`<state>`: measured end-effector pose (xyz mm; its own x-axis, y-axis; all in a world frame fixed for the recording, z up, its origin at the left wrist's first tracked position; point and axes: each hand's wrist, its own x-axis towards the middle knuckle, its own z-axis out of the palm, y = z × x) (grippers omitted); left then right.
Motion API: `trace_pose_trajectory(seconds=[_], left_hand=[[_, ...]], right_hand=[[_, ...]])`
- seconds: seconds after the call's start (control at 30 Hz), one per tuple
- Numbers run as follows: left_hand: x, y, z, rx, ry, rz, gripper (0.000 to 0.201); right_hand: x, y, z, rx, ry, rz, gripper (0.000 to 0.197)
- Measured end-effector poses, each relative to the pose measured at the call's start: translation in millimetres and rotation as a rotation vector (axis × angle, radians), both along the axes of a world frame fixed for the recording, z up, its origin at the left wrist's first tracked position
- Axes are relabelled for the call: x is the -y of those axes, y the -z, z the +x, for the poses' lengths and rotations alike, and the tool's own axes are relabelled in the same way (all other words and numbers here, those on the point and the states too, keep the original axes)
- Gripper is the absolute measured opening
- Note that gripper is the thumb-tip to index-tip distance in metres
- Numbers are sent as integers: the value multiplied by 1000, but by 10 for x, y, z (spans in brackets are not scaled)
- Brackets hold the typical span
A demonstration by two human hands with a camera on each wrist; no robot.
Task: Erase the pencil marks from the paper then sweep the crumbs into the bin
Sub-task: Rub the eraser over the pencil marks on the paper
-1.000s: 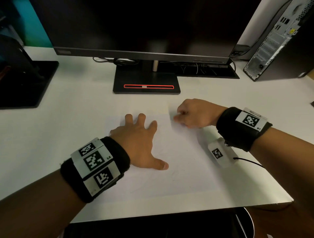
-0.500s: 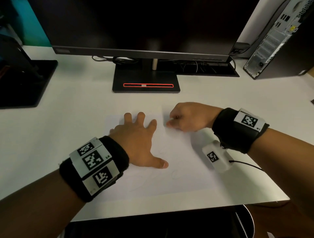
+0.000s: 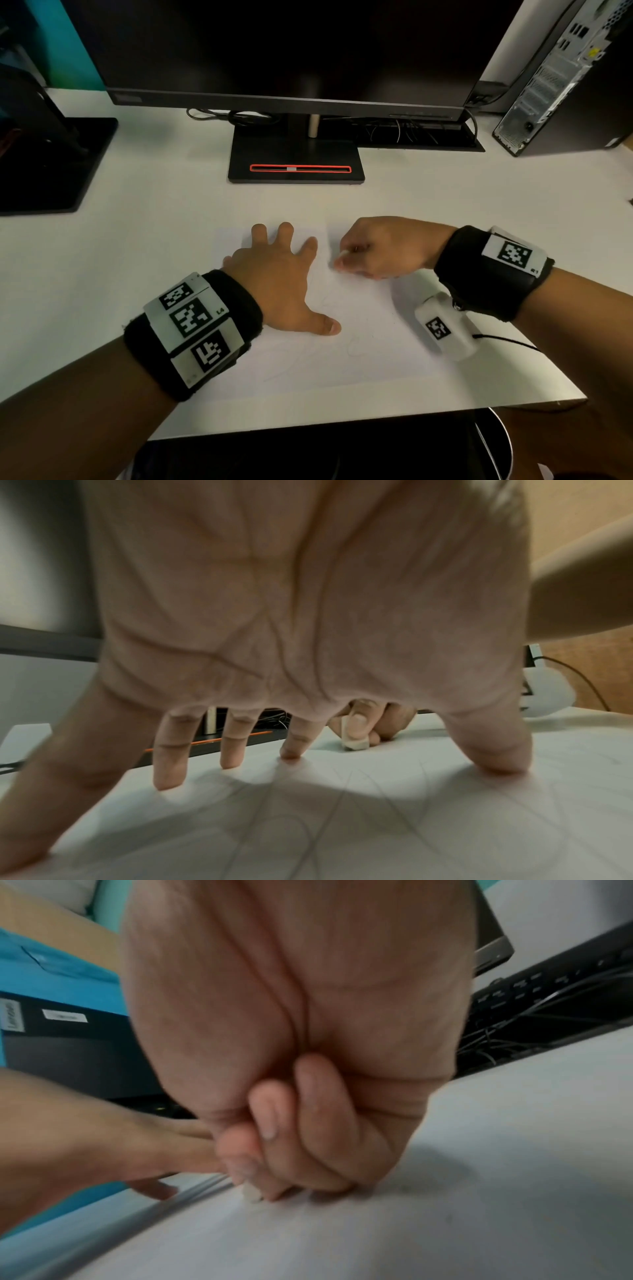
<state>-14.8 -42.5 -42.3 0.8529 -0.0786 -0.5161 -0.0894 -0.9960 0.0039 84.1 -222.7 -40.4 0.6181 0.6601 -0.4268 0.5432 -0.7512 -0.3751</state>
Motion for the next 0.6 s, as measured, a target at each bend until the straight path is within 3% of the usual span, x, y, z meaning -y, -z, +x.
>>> trace_pose_trajectory(seconds=[0.13, 0.2, 0.3, 0.43, 0.6], left_hand=[[-9, 0, -4, 3, 1, -5, 130], [-12, 3, -8, 5, 2, -7, 130], [-10, 14, -13, 8, 3, -12, 130], [-12, 4, -18, 3, 9, -2, 131], [-16, 4, -32, 11, 16, 1, 130]], right_hand=[[89, -61, 43, 34, 63, -1, 47], [78, -53, -29, 71, 21, -11, 46], [65, -15, -179, -9, -40, -7, 46], [131, -61, -64, 60, 73, -17, 47], [70, -39, -318, 2, -39, -19, 46]])
